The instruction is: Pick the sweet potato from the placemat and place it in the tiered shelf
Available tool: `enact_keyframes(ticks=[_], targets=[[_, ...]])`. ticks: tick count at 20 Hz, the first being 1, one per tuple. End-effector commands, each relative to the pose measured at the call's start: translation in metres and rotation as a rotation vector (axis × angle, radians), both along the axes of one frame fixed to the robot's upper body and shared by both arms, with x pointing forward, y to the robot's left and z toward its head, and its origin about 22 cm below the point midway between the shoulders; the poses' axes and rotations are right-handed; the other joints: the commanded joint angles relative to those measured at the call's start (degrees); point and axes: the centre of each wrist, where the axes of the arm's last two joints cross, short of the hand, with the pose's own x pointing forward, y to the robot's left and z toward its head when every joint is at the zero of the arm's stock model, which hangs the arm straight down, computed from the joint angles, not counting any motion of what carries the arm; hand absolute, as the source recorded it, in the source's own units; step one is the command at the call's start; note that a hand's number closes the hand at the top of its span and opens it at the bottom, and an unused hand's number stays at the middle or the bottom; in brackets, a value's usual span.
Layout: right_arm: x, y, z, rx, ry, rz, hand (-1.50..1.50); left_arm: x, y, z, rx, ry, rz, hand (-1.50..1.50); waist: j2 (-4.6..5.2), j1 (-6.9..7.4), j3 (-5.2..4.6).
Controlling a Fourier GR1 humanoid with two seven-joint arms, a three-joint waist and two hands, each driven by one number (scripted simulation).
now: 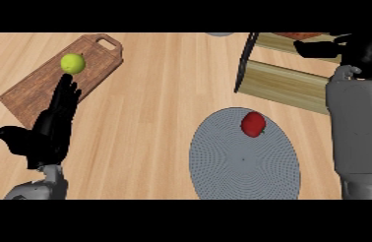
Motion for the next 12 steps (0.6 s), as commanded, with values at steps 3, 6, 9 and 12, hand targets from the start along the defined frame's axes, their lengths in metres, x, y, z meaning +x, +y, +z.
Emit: enact_keyframes(ticks=[3, 6, 9, 12], targets=[[0.008, -0.019, 0.017, 0.057, -0.008, 0.059, -1.5, -0.006, 0.012, 0.004, -0.008, -0.01, 0.007, 0.0, 0.05, -0.07, 0.07], [0.005, -0.01, -0.007, 0.068, -0.043, 0.099, -1.5, 0.009, -0.002, -0.002, 0.002, -0.004, 0.002, 0.0, 0.08, -0.38, 0.08], [-0.004, 0.008, 0.002, 0.078, -0.141, 0.121, -1.5, 0.005, 0.001, -0.01, -0.005, -0.003, -0.001, 0.0, -0.04, -0.62, 0.05], [0.0, -0.023, 0.038, 0.132, -0.242, 0.078, -1.5, -0.001, 0.012, 0.004, -0.005, -0.001, 0.014, 0.0, 0.01, -0.23, 0.08]])
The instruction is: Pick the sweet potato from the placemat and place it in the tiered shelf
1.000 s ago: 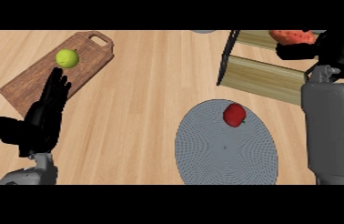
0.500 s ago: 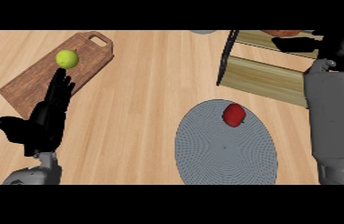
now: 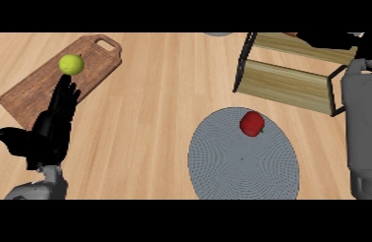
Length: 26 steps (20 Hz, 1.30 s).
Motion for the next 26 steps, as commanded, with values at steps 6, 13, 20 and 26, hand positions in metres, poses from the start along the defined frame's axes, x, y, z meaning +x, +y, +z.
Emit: enact_keyframes(ticks=[6, 13, 20, 26], targets=[[-0.04, -0.029, 0.043, 0.073, -0.145, -0.137, -1.5, -0.006, 0.012, 0.006, -0.006, 0.009, 0.014, 0.0, -0.13, -0.39, -0.11], [-0.119, -0.089, 0.068, 0.155, -0.117, -0.277, -1.5, -0.003, 0.005, 0.002, 0.003, 0.004, 0.018, 0.0, -0.31, -1.4, -0.1], [-0.204, -0.144, 0.049, 0.185, -0.123, -0.225, -1.5, -0.01, 0.017, 0.002, -0.009, 0.005, 0.029, 0.0, -0.17, -1.11, -0.03], [-0.247, -0.143, 0.05, 0.17, -0.11, -0.172, -1.5, 0.0, 0.008, -0.011, -0.003, 0.019, 0.01, 0.0, -0.03, -0.84, -0.08]])
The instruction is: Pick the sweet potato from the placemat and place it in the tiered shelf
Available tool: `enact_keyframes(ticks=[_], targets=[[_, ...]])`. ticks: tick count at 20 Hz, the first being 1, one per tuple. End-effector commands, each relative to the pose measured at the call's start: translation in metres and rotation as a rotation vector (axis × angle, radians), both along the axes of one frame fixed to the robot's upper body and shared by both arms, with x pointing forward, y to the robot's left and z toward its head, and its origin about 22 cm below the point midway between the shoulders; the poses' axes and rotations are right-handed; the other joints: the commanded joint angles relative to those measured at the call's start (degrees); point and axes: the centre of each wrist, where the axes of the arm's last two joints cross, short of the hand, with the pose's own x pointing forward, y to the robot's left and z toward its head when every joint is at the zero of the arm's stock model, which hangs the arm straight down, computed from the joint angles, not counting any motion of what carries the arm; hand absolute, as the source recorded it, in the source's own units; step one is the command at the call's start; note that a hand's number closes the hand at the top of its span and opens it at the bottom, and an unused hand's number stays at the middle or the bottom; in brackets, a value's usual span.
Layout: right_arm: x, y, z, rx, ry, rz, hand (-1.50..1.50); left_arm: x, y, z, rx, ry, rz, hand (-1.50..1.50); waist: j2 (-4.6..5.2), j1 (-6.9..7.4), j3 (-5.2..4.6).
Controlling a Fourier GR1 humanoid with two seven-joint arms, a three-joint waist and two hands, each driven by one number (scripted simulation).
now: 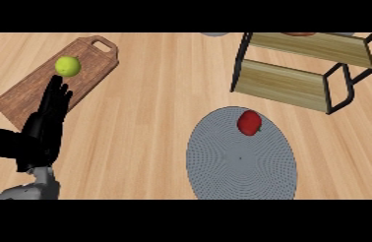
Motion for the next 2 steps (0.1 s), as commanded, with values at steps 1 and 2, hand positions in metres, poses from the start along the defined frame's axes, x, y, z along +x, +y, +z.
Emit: enact_keyframes(ticks=[1, 2], targets=[[-0.038, -0.007, 0.004, -0.014, -0.007, 0.018, -1.5, 0.0, -0.025, 0.009, -0.009, -0.012, -0.008, 0.0, 0.04, 0.22, 0.02], [-0.037, -0.009, -0.013, 0.004, -0.033, 0.032, -1.5, -0.006, -0.017, 0.005, -0.013, 0.003, -0.01, 0.0, 0.09, 0.48, 0.02]])
